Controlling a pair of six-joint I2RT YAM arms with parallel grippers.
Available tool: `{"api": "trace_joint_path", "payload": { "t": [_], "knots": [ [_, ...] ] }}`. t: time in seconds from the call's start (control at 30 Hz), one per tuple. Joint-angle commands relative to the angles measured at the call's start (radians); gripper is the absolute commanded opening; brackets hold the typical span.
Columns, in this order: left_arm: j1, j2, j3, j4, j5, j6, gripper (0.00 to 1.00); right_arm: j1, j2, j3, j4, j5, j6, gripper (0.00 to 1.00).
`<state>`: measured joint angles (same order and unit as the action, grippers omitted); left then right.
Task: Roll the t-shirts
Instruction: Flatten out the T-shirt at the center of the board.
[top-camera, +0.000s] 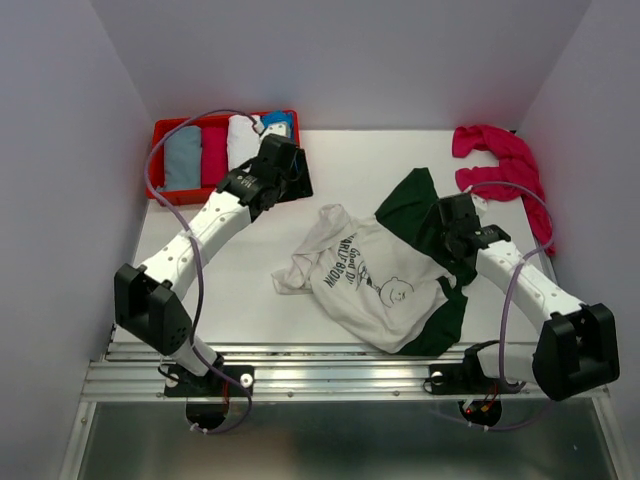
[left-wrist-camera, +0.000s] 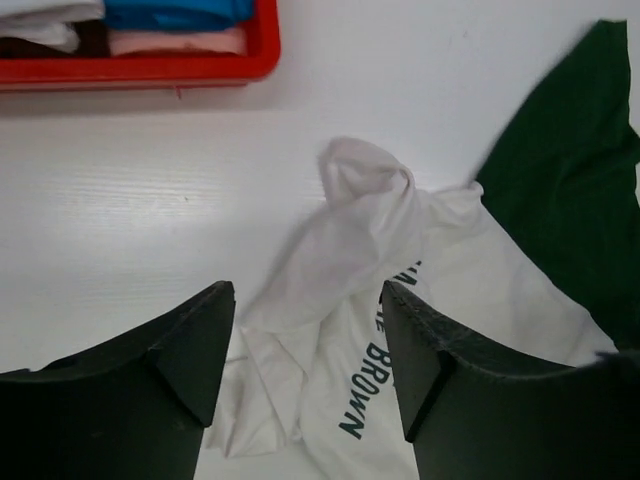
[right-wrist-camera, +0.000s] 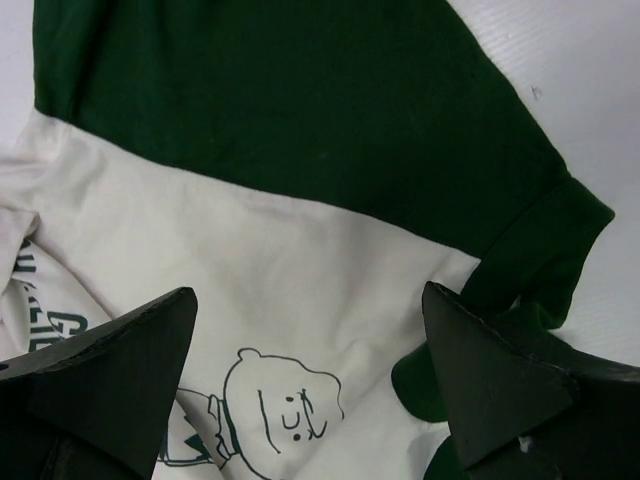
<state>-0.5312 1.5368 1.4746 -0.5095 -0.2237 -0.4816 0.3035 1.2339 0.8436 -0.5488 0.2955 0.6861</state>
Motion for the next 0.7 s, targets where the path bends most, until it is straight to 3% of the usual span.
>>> {"api": "trace_joint_path", "payload": {
  "t": [0.0,0.1,0.3,0.67],
  "knots": [
    [-0.124,0.083,-0.011,0.016,0.037,-0.02,0.69,-0.06,0.036,0.097,0.085,-0.084,-0.051,0.99],
    [-0.217,0.17,0.032,-0.004,-0.003,-0.026,0.51,-0.089,0.036,0.114,0.085,-0.093,-0.062,1.0],
    [-0.314,0.336,0.117,0.017,-0.017,-0.046,0.54,-0.155,-0.004,0.065,0.084,-0.122,-0.072,1.0],
    [-0.317,0.548,0.231,0.039,-0.12,-0.052,0.57,-0.204,-0.094,-0.038,0.081,-0.163,-0.083,1.0]
  ]
}}
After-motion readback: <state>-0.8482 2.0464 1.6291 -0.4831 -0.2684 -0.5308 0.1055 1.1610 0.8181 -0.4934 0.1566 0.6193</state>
